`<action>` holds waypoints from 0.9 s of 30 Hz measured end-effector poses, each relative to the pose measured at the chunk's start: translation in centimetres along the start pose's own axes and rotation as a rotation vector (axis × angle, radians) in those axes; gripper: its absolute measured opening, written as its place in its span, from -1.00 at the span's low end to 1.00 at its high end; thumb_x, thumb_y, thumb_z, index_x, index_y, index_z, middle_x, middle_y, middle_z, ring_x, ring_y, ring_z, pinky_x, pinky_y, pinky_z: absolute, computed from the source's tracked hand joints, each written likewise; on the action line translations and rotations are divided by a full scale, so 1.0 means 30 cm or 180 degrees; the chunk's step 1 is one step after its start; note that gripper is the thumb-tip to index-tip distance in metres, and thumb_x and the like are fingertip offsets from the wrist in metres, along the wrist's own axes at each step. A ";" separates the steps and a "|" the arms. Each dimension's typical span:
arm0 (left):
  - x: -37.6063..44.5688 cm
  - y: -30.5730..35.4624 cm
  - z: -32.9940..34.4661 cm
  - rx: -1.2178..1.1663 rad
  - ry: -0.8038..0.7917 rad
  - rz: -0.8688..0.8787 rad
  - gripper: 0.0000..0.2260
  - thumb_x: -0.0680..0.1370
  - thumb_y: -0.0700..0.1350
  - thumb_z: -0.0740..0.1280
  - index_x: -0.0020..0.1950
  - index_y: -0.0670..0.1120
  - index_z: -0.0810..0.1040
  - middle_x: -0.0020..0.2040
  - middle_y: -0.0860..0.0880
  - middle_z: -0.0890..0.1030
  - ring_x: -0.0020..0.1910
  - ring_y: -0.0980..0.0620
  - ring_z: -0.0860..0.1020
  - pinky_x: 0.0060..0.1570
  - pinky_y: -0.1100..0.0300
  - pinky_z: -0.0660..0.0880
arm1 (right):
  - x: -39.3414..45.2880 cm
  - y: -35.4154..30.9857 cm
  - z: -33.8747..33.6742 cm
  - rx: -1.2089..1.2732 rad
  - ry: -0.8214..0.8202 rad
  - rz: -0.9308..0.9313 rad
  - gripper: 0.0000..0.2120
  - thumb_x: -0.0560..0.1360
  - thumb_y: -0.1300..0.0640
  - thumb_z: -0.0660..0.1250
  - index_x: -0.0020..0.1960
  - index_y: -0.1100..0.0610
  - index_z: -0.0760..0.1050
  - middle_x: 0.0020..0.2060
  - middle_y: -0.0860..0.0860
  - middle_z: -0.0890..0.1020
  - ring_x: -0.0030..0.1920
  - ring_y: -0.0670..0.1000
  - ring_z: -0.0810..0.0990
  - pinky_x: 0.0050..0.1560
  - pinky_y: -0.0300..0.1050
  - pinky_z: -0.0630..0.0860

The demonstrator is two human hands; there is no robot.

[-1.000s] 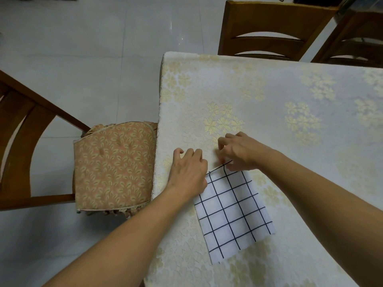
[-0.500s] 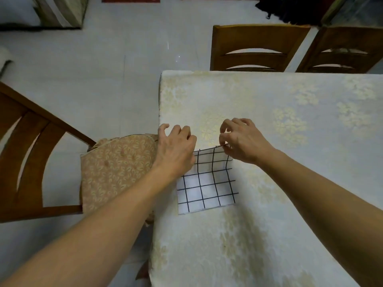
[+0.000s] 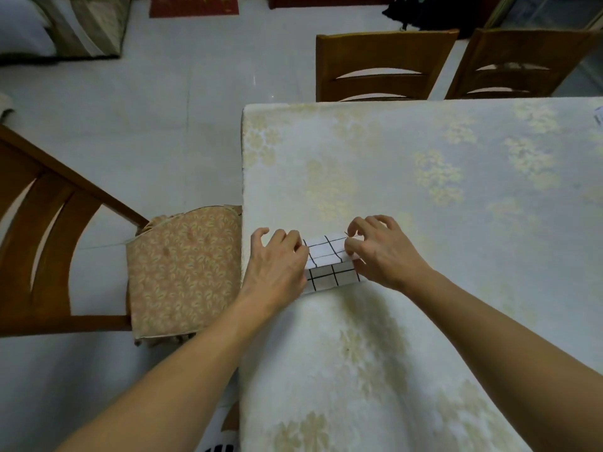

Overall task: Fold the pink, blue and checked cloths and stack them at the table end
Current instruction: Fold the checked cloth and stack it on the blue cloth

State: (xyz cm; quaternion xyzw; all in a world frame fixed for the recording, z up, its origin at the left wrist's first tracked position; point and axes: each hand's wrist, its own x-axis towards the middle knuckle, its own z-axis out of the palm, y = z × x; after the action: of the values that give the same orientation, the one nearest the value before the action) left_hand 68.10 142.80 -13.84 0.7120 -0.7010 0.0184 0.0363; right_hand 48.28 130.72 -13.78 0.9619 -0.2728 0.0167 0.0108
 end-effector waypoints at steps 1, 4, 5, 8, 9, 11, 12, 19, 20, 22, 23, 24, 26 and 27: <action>-0.018 0.009 0.018 -0.0026 -0.0028 0.0013 -0.86 0.30 -0.12 0.47 -0.20 -0.06 0.57 -0.11 -0.02 0.55 -0.12 -0.08 0.53 0.17 -0.14 0.33 | -0.019 -0.009 0.024 -0.0015 0.0009 0.0048 -0.78 0.27 0.22 0.53 -0.14 0.08 0.57 0.00 0.08 0.57 -0.07 0.15 0.58 0.16 0.16 0.47; -0.068 0.038 0.078 -0.0091 -0.0116 0.0065 -0.86 0.31 -0.12 0.47 -0.19 -0.07 0.57 -0.11 -0.02 0.54 -0.11 -0.10 0.53 0.16 -0.14 0.32 | -0.067 -0.034 0.091 -0.0060 -0.0006 0.0168 -0.75 0.24 0.23 0.53 -0.11 0.09 0.58 -0.01 0.09 0.58 -0.07 0.16 0.57 0.15 0.16 0.47; -0.083 0.045 0.098 -0.0087 -0.0157 0.0079 -0.86 0.31 -0.13 0.46 -0.19 -0.07 0.56 -0.11 -0.02 0.54 -0.11 -0.10 0.53 0.16 -0.13 0.32 | -0.083 -0.042 0.111 -0.0067 -0.0062 0.0187 -0.73 0.23 0.22 0.53 -0.10 0.09 0.58 -0.01 0.09 0.57 -0.07 0.16 0.57 0.15 0.16 0.47; -0.121 0.057 0.136 -0.0125 -0.0324 0.0033 -0.83 0.28 -0.11 0.46 -0.19 -0.05 0.54 -0.11 -0.02 0.53 -0.10 -0.09 0.52 0.14 -0.10 0.28 | -0.125 -0.062 0.153 -0.0014 -0.0320 0.0213 -0.67 0.24 0.15 0.55 -0.03 0.06 0.57 0.02 0.08 0.55 -0.03 0.15 0.56 0.19 0.16 0.45; -0.129 0.058 0.142 -0.0172 -0.0332 0.0007 -0.83 0.30 -0.06 0.44 -0.17 -0.05 0.54 -0.10 -0.02 0.53 -0.09 -0.08 0.52 0.14 -0.09 0.28 | -0.138 -0.068 0.160 0.0023 -0.0338 0.0203 -0.69 0.28 0.11 0.53 -0.01 0.06 0.57 0.02 0.07 0.55 -0.03 0.15 0.56 0.19 0.16 0.45; -0.141 0.058 0.152 -0.0285 -0.0241 -0.0050 -0.77 0.40 0.06 0.30 -0.06 -0.05 0.56 -0.02 -0.03 0.53 -0.02 -0.06 0.52 0.16 -0.09 0.30 | -0.152 -0.081 0.160 0.0135 -0.0143 0.0194 -0.77 0.39 0.04 0.42 0.02 0.08 0.57 0.00 0.08 0.56 -0.05 0.16 0.56 0.16 0.13 0.47; -0.140 0.058 0.157 -0.0362 -0.0170 -0.0092 -0.70 0.43 0.08 0.21 0.01 -0.06 0.56 0.05 -0.05 0.53 0.04 -0.07 0.51 0.18 -0.07 0.32 | -0.150 -0.087 0.159 0.0216 0.0014 0.0235 -0.78 0.45 0.02 0.34 0.04 0.10 0.56 0.00 0.09 0.56 -0.05 0.17 0.56 0.13 0.11 0.47; -0.024 0.071 0.249 -0.0460 -0.0378 -0.0387 -0.38 0.59 0.10 -0.02 0.55 -0.23 0.20 0.58 -0.19 0.19 0.56 -0.13 0.18 0.49 -0.10 0.23 | -0.002 -0.106 0.237 0.0563 0.0019 0.0494 -0.47 0.67 -0.05 0.05 0.53 0.23 0.28 0.53 0.14 0.31 0.54 0.12 0.24 0.52 0.04 0.24; -0.012 0.069 0.270 -0.0446 -0.0452 -0.0421 -0.37 0.61 0.12 -0.06 0.57 -0.23 0.14 0.60 -0.18 0.13 0.58 -0.11 0.12 0.51 -0.10 0.19 | 0.022 -0.110 0.257 0.0576 -0.0115 0.0458 -0.43 0.68 -0.09 0.01 0.56 0.23 0.21 0.57 0.13 0.23 0.58 0.10 0.16 0.56 0.04 0.17; -0.005 0.056 0.313 -0.0433 -0.0555 -0.0458 -0.36 0.63 0.16 -0.12 0.60 -0.22 0.04 0.62 -0.15 0.03 0.60 -0.07 0.02 0.55 -0.07 0.08 | 0.050 -0.113 0.294 0.0584 -0.0357 0.0457 -0.37 0.68 -0.16 -0.09 0.61 0.22 0.08 0.61 0.10 0.09 0.61 0.05 0.01 0.59 0.03 0.07; -0.009 0.047 0.333 -0.0428 -0.0578 -0.0460 -0.35 0.63 0.18 -0.15 0.60 -0.21 -0.01 0.62 -0.14 -0.02 0.60 -0.06 -0.04 0.56 -0.05 0.01 | 0.054 -0.114 0.310 0.0582 -0.0473 0.0477 -0.33 0.67 -0.20 -0.14 0.62 0.20 0.00 0.62 0.07 0.01 0.62 0.02 -0.06 0.60 0.03 0.02; -0.015 0.037 0.349 -0.0438 -0.0585 -0.0454 -0.34 0.63 0.21 -0.17 0.61 -0.20 -0.06 0.63 -0.13 -0.07 0.60 -0.04 -0.09 0.56 -0.04 -0.04 | 0.052 -0.113 0.323 0.0575 -0.0570 0.0498 -0.31 0.66 -0.24 -0.18 0.63 0.17 -0.07 0.63 0.05 -0.06 0.61 0.00 -0.14 0.60 0.02 -0.03; -0.033 0.021 0.364 -0.0474 -0.0608 -0.0444 -0.31 0.63 0.25 -0.18 0.61 -0.18 -0.11 0.63 -0.12 -0.14 0.60 -0.03 -0.16 0.55 -0.04 -0.07 | 0.036 -0.111 0.341 0.0528 -0.0659 0.0542 -0.28 0.65 -0.29 -0.21 0.63 0.15 -0.18 0.62 0.02 -0.16 0.60 -0.03 -0.23 0.60 0.01 -0.10; -0.040 0.016 0.367 -0.0477 -0.0611 -0.0452 -0.31 0.63 0.26 -0.17 0.61 -0.18 -0.13 0.62 -0.12 -0.16 0.60 -0.03 -0.17 0.56 -0.05 -0.07 | 0.029 -0.110 0.344 0.0496 -0.0650 0.0567 -0.28 0.65 -0.29 -0.19 0.63 0.14 -0.20 0.62 0.02 -0.17 0.60 -0.04 -0.25 0.60 0.01 -0.12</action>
State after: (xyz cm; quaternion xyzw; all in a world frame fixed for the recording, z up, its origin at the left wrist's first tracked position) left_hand 67.32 143.13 -24.91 0.7536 -0.6485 -0.1048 0.0234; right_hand 51.03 132.76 -24.11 0.9285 -0.3547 -0.0591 -0.0931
